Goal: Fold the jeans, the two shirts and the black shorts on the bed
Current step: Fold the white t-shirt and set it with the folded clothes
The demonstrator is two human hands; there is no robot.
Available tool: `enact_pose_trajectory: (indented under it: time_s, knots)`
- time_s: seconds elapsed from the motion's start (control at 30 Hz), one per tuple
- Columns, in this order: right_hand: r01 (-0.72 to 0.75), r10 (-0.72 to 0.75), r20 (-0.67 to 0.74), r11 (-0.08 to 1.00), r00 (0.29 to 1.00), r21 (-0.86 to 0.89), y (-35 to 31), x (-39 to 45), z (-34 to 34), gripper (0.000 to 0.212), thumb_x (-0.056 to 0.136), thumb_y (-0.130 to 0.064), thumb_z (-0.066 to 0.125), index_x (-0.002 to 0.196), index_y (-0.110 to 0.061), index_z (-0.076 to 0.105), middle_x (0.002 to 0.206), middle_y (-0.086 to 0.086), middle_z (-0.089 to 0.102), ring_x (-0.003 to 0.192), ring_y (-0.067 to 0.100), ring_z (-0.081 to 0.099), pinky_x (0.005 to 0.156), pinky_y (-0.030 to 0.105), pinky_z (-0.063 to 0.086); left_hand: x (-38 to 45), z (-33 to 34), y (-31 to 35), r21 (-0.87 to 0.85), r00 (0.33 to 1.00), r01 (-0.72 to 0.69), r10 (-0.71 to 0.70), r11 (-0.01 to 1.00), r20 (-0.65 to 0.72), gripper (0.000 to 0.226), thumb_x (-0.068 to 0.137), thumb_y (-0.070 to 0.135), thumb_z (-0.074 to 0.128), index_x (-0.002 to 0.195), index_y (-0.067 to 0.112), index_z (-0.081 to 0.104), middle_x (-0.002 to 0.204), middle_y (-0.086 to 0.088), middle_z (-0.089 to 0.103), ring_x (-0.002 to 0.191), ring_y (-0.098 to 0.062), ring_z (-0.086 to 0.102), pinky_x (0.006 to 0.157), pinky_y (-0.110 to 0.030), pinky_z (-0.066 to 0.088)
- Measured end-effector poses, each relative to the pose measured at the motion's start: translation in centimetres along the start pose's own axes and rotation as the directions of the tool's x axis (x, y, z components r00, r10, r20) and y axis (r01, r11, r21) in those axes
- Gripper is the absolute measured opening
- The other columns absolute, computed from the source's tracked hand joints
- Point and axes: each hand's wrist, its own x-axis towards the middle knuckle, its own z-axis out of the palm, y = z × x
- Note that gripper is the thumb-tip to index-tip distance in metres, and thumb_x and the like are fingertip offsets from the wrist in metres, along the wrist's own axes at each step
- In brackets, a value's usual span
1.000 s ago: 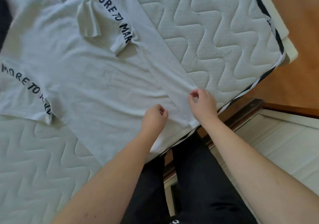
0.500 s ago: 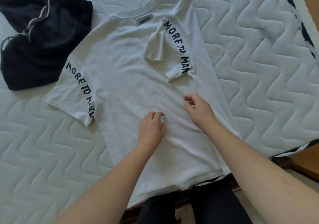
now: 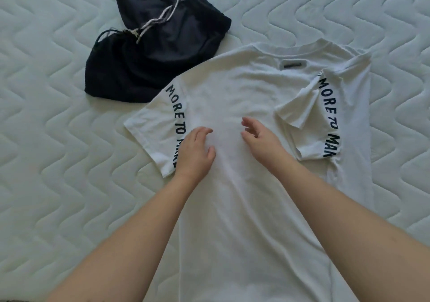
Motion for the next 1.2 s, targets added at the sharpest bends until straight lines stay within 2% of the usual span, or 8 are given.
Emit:
enact_pose_trajectory:
  time_s: [0.17, 0.3, 0.43, 0.67, 0.93, 1.07, 1.13, 1.2]
  knots:
    - [0.007, -0.009, 0.049, 0.999, 0.999, 0.038, -2.6, 5.1, 2.1, 0.05, 0.1, -0.016, 0.049, 0.148, -0.022, 0.038, 0.148, -0.008, 0.044, 0.134, 0.007, 0.042, 0.111, 0.025, 0.033, 4.9, -1.0, -1.5, 0.124, 0.999, 0.003, 0.003, 0.992, -0.043, 0.054, 0.088, 0.021, 0.06, 0.141, 0.017, 0.048, 0.152, -0.004, 0.04, 0.141, -0.024, 0.034, 0.115, -0.04, 0.026]
    - [-0.017, 0.004, 0.095, 0.992, 0.995, 0.128, -3.8, 9.1, 2.7, 0.061, 0.099, -0.01, 0.053, 0.154, -0.018, 0.027, 0.156, -0.003, 0.034, 0.141, 0.009, 0.034, 0.115, 0.027, 0.029, 8.9, -2.3, -3.1, 0.224, 0.997, 0.071, -0.067, 0.972, -0.026, 0.07, 0.097, 0.038, 0.049, 0.156, 0.024, 0.015, 0.165, 0.001, 0.003, 0.152, -0.021, -0.001, 0.121, -0.042, 0.002]
    - [0.002, -0.022, 0.098, 0.981, 0.995, 0.193, -5.3, 12.3, 2.4, 0.062, 0.1, -0.007, 0.051, 0.155, -0.016, 0.023, 0.159, 0.0, 0.028, 0.144, 0.01, 0.029, 0.115, 0.026, 0.026, 10.9, -1.3, -3.9, 0.305, 0.953, 0.081, -0.164, 0.949, 0.256, 0.098, 0.089, 0.068, 0.045, 0.154, 0.029, -0.017, 0.159, -0.001, -0.032, 0.147, -0.023, -0.027, 0.12, -0.044, -0.01]
    - [0.015, -0.042, 0.082, 0.954, 0.996, 0.299, -6.9, 15.4, 2.6, 0.056, 0.101, -0.001, 0.044, 0.153, -0.011, 0.027, 0.156, 0.003, 0.034, 0.141, 0.011, 0.035, 0.112, 0.022, 0.029, 11.0, 0.0, -4.7, 0.329, 0.946, 0.056, -0.155, 0.943, 0.285, 0.107, 0.081, 0.082, 0.038, 0.146, 0.034, -0.033, 0.152, 0.0, -0.045, 0.141, -0.023, -0.039, 0.117, -0.045, -0.018]
    - [0.03, -0.071, 0.083, 0.91, 0.994, 0.413, -6.4, 16.2, 3.0, 0.054, 0.098, 0.012, 0.034, 0.149, -0.006, 0.033, 0.151, 0.005, 0.041, 0.138, 0.012, 0.041, 0.113, 0.023, 0.033, 11.2, -0.8, -4.7, 0.308, 0.942, 0.045, -0.143, 0.95, 0.304, 0.105, 0.081, 0.08, 0.041, 0.151, 0.035, -0.023, 0.157, 0.0, -0.037, 0.146, -0.022, -0.03, 0.118, -0.043, -0.014]
    - [0.046, -0.088, 0.087, 0.916, 0.992, 0.399, -5.8, 16.5, 3.0, 0.055, 0.099, 0.012, 0.031, 0.15, -0.008, 0.032, 0.151, 0.003, 0.041, 0.135, 0.009, 0.043, 0.109, 0.02, 0.036, 11.0, -3.1, -6.6, 0.252, 0.99, 0.087, -0.056, 0.964, -0.128, 0.081, 0.085, 0.066, 0.045, 0.154, 0.029, 0.024, 0.155, -0.004, 0.027, 0.142, -0.026, 0.026, 0.114, -0.045, 0.019]
    - [0.043, -0.084, 0.087, 0.919, 0.993, 0.393, -5.7, 16.6, 3.1, 0.054, 0.099, 0.011, 0.03, 0.149, -0.009, 0.034, 0.15, 0.001, 0.043, 0.13, 0.006, 0.046, 0.107, 0.019, 0.038, 10.8, -4.3, -7.8, 0.201, 0.943, 0.278, -0.226, 0.939, -0.245, 0.07, 0.087, 0.059, 0.056, 0.146, 0.025, 0.037, 0.142, -0.003, 0.04, 0.132, -0.025, 0.036, 0.108, -0.045, 0.027]
    - [0.039, -0.075, 0.076, 0.917, 0.994, 0.397, -5.6, 16.6, 3.1, 0.054, 0.099, 0.01, 0.029, 0.149, -0.01, 0.035, 0.149, 0.001, 0.044, 0.127, 0.005, 0.047, 0.103, 0.016, 0.04, 10.7, -5.3, -8.3, 0.228, 0.901, 0.419, -0.372, 0.879, -0.224, 0.06, 0.087, 0.06, 0.059, 0.133, 0.023, 0.048, 0.131, -0.003, 0.047, 0.124, -0.026, 0.042, 0.103, -0.044, 0.029]
